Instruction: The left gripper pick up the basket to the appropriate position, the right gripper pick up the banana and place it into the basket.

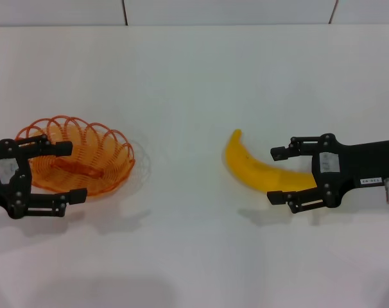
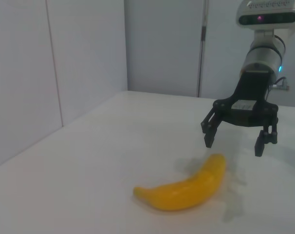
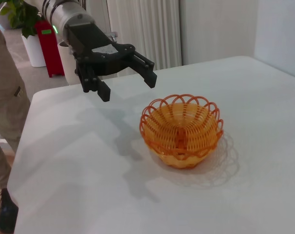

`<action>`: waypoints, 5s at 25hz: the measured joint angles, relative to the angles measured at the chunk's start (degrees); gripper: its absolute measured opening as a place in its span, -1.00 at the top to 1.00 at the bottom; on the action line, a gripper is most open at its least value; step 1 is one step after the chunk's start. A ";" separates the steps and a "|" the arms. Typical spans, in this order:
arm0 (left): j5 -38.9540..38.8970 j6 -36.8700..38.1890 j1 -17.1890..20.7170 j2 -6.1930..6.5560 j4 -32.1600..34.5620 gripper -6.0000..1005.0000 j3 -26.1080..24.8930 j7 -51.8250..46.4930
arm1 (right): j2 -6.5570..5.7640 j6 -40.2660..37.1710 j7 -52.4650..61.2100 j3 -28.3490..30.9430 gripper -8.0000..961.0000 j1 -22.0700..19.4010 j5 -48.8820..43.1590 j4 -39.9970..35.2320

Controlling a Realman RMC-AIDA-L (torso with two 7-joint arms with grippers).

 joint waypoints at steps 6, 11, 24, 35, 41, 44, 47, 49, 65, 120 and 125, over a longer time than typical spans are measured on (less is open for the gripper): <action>-0.12 0.00 0.00 -0.01 0.10 -0.79 0.00 0.00 | 0.00 0.03 0.00 0.00 -0.78 -0.02 0.00 0.09; -0.15 -0.29 -0.55 -0.85 0.03 -0.77 -3.16 -0.15 | 0.00 0.47 0.00 0.00 -0.78 -0.03 0.01 0.12; 10.84 -10.13 -4.96 -1.07 8.47 -0.73 -16.34 -31.06 | 0.09 1.16 0.05 -0.24 -0.78 -0.03 -0.04 0.18; 26.48 -10.75 -10.68 1.35 9.38 -0.70 -15.88 -47.79 | 0.09 1.35 0.77 -0.24 -0.78 0.12 -0.09 0.18; 32.71 -10.32 -12.33 1.44 9.48 -0.68 -15.72 -51.00 | 0.09 1.36 0.79 -0.27 -0.78 0.17 -0.09 0.19; 34.14 -10.25 -12.80 1.28 9.50 -0.67 -15.66 -51.28 | 0.09 1.35 0.79 -0.26 -0.78 0.17 -0.09 0.25; 36.07 -10.25 -13.25 0.98 9.51 -0.66 -15.59 -51.47 | 0.09 1.34 0.79 -0.31 -0.78 0.17 -0.09 0.27; 36.77 -10.26 -13.51 0.86 9.46 -0.65 -15.56 -51.42 | 0.09 1.34 0.79 -0.35 -0.78 0.22 -0.09 0.27; 42.43 -16.17 -15.13 -2.54 5.99 -0.60 -12.02 -49.80 | 0.09 1.34 0.79 -0.53 -0.78 0.86 -0.14 0.36; 46.30 -23.25 -19.01 -4.33 -0.68 0.48 -11.19 -48.47 | 0.26 1.43 1.41 -0.62 -0.77 2.26 -1.58 1.85; 46.28 -23.06 -19.01 -4.32 -0.39 0.58 -10.47 -48.62 | 0.26 1.50 1.41 -0.62 -0.77 2.34 -1.58 2.24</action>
